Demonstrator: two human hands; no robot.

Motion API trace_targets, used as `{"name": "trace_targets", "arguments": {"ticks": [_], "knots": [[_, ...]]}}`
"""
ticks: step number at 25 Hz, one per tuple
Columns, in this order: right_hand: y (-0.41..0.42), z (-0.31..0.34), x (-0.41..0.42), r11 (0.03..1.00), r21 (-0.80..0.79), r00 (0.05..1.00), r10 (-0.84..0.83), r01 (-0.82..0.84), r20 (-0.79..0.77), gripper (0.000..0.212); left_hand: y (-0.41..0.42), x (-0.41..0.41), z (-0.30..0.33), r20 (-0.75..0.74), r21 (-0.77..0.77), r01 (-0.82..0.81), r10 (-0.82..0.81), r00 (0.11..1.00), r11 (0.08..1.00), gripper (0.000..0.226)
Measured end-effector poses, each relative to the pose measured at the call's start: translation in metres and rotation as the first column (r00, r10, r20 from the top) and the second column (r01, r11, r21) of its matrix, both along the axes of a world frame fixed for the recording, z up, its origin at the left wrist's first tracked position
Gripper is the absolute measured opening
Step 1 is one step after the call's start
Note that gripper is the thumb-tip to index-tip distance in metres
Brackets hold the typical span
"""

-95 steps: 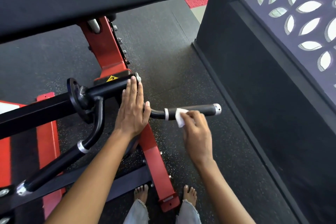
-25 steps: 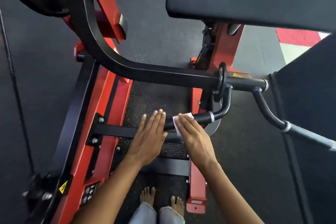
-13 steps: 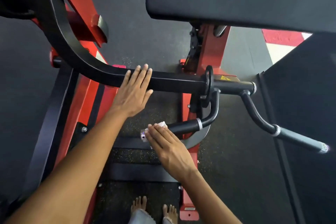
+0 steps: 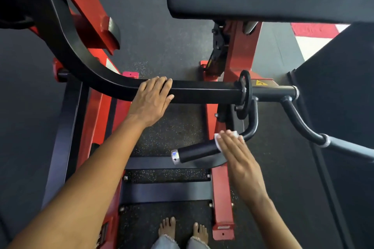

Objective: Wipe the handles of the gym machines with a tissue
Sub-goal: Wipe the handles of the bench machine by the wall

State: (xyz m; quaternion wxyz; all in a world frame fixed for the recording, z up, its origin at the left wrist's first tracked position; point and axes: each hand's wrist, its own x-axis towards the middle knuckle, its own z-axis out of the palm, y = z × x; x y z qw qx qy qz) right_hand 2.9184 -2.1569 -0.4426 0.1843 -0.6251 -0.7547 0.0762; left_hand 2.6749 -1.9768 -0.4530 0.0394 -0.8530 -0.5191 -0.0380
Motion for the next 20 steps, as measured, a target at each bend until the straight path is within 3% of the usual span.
{"name": "trace_targets", "arguments": {"ticks": [5,10,14,17,20], "knots": [[-0.006,0.0,-0.019,0.989,0.034,0.99,-0.143,0.143,-0.009,0.054,-0.002,0.002,0.001,0.009,-0.015,-0.018,0.018,1.0,1.0,0.051],[-0.021,-0.009,-0.096,0.996,0.01,0.994,0.088,-0.089,0.062,0.051,-0.001,0.002,0.004,-0.007,-0.045,-0.024,0.024,1.0,0.999,0.054],[-0.018,-0.004,-0.098,0.989,-0.003,0.981,0.146,-0.147,0.126,0.045,0.0,0.003,0.004,0.004,-0.058,-0.024,0.025,1.0,0.998,0.052],[0.013,0.016,-0.096,0.988,-0.106,0.969,0.135,-0.115,0.206,0.028,0.0,0.002,0.003,0.007,-0.068,-0.025,0.026,1.0,0.997,0.049],[0.05,0.038,-0.101,0.891,-0.431,0.923,0.279,-0.145,0.266,0.03,0.001,0.002,0.007,0.011,-0.116,-0.021,0.022,1.0,0.993,0.049]]}}
